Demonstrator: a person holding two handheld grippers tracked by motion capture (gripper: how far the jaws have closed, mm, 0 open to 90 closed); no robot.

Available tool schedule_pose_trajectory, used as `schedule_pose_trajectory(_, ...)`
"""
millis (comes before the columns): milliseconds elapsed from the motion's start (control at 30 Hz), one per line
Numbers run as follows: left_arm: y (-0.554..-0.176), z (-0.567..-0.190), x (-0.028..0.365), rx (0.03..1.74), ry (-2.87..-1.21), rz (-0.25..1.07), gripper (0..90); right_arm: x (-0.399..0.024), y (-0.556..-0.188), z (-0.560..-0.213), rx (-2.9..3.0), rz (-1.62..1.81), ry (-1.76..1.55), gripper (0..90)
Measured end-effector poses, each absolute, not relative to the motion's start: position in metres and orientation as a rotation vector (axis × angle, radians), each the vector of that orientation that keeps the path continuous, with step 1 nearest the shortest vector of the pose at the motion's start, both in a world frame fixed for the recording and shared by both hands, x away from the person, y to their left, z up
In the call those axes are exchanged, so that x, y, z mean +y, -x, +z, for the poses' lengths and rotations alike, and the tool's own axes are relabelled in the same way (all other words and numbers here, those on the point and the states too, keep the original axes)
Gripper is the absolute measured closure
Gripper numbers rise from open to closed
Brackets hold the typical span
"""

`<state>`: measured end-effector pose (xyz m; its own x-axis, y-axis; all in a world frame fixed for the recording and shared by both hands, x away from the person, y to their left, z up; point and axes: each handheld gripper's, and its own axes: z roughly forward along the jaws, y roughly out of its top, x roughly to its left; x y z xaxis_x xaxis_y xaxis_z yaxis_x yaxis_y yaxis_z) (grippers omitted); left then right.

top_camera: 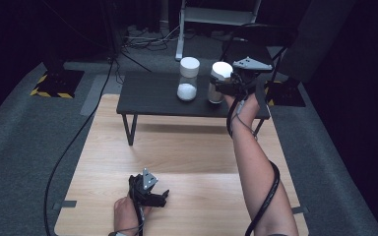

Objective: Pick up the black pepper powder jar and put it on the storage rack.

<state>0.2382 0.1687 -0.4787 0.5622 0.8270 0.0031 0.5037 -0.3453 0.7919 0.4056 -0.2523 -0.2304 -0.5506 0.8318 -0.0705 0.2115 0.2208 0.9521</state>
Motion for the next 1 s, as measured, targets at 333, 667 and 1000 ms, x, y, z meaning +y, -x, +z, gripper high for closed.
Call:
schedule_pose_trajectory(333,-0.239,-0.478,0.169,1.064,-2.020,0.526,0.3,-0.244,-0.424,-0.239,1.899,1.356,-0.987,29.8)
schedule_pose_trajectory(667,-0.239,-0.478,0.168,1.065,-2.019,0.527,0.3,-0.240,-0.429,-0.244,1.899,1.363,-0.972,29.7)
schedule_pose_trajectory(1000,-0.238,-0.479,0.168,1.068,-2.018,0.529,0.3,-0.250,-0.420,-0.252,1.830,1.420,-0.945,14.9)
